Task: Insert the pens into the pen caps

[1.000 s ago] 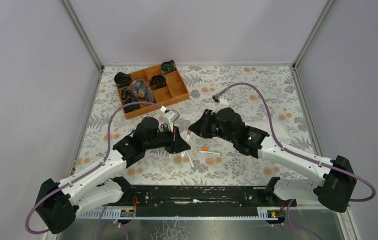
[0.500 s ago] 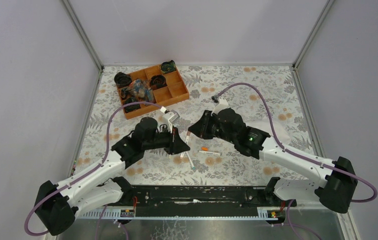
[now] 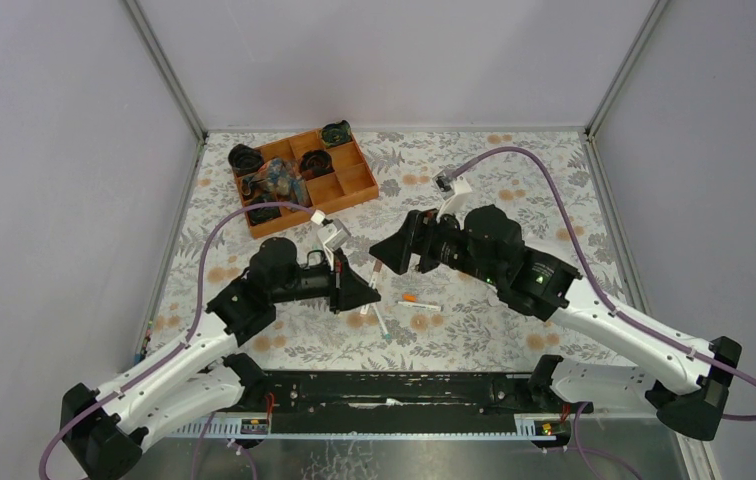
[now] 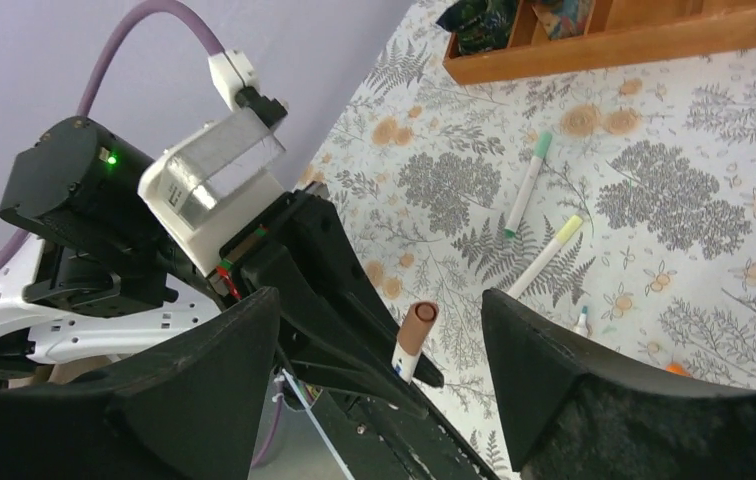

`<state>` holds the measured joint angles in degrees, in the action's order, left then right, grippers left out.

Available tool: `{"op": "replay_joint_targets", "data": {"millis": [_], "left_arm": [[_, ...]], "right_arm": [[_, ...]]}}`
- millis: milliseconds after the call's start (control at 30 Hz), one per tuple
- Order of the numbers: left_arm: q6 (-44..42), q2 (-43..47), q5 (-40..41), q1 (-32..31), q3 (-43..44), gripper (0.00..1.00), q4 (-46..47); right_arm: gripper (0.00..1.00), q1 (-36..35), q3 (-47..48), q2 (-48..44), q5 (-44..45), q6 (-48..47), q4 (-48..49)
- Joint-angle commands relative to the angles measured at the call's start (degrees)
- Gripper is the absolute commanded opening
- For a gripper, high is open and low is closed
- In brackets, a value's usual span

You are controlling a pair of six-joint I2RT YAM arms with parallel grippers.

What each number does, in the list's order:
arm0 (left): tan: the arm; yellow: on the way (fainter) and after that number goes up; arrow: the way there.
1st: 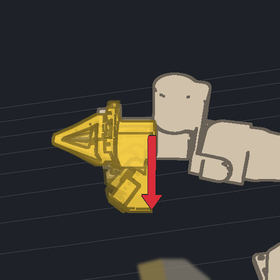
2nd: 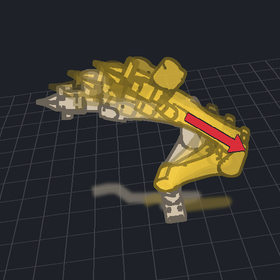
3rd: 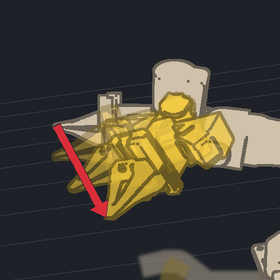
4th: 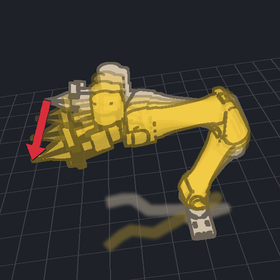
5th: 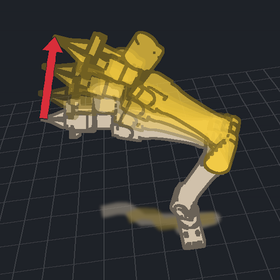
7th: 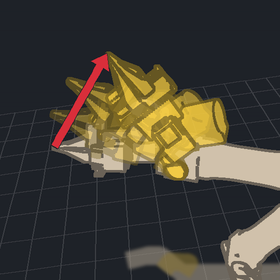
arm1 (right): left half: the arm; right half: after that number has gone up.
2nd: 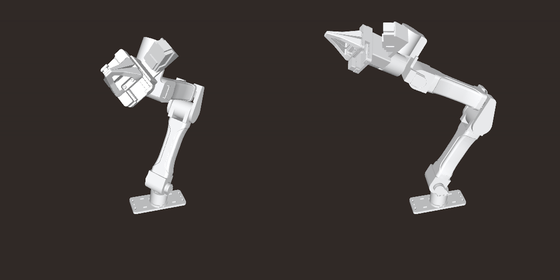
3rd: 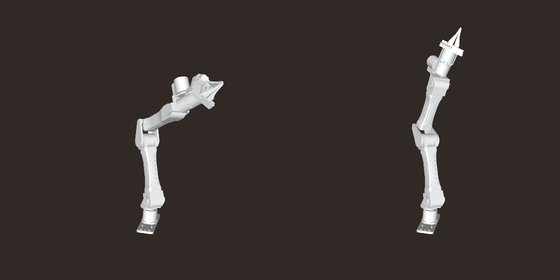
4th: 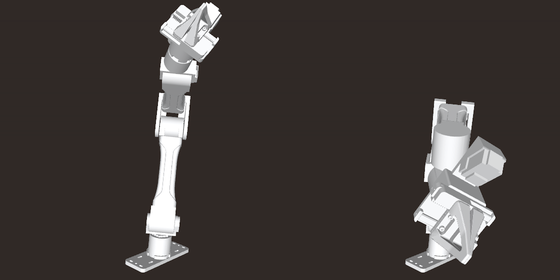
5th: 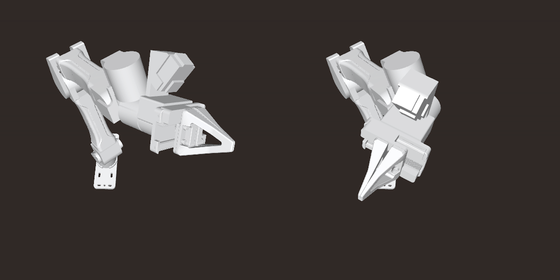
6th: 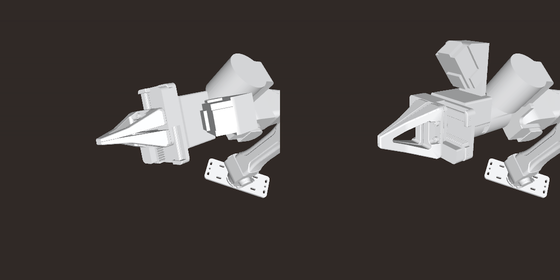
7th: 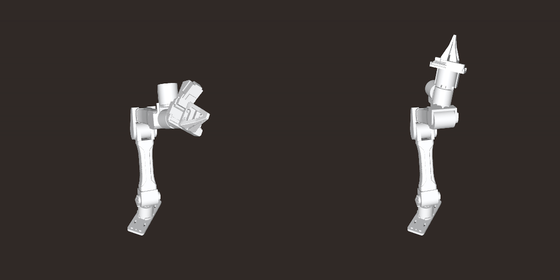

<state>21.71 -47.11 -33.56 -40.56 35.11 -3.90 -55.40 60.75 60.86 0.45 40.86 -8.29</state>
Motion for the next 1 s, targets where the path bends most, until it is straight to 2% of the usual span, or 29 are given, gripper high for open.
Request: {"op": "replay_joint_targets", "data": {"millis": [0, 333, 633, 733, 867, 967], "left_arm": [[-1.84, 1.28, -3.96, -0.14, 1.10, 0.00, 1.70], [-0.82, 1.43, -4.54, -0.14, 1.10, 0.00, 2.87], [0.85, 1.47, -4.72, -0.13, 0.87, 0.00, 4.97], [1.18, 1.39, -4.78, -0.18, 0.92, 0.00, 5.20], [2.16, 1.09, -4.93, -0.11, 0.75, 0.00, 6.39], [3.10, 0.93, -4.51, -0.18, 0.66, 0.00, 7.34]], "right_arm": [[0.78, -0.24, 2.47, 1.27, -1.12, -2.95, 1.64], [0.61, -0.26, 1.33, 4.35, -5.59, -1.71, 4.34], [0.39, -0.27, -2.56, 4.18, -7.11, 1.00, 6.83], [0.28, -0.31, -3.50, 3.97, -7.80, 1.40, 7.86], [0.04, -0.28, -4.13, 3.59, -9.51, 1.48, 9.08], [0.00, -0.30, -4.90, 3.31, -11.55, 1.56, 9.41]]}}
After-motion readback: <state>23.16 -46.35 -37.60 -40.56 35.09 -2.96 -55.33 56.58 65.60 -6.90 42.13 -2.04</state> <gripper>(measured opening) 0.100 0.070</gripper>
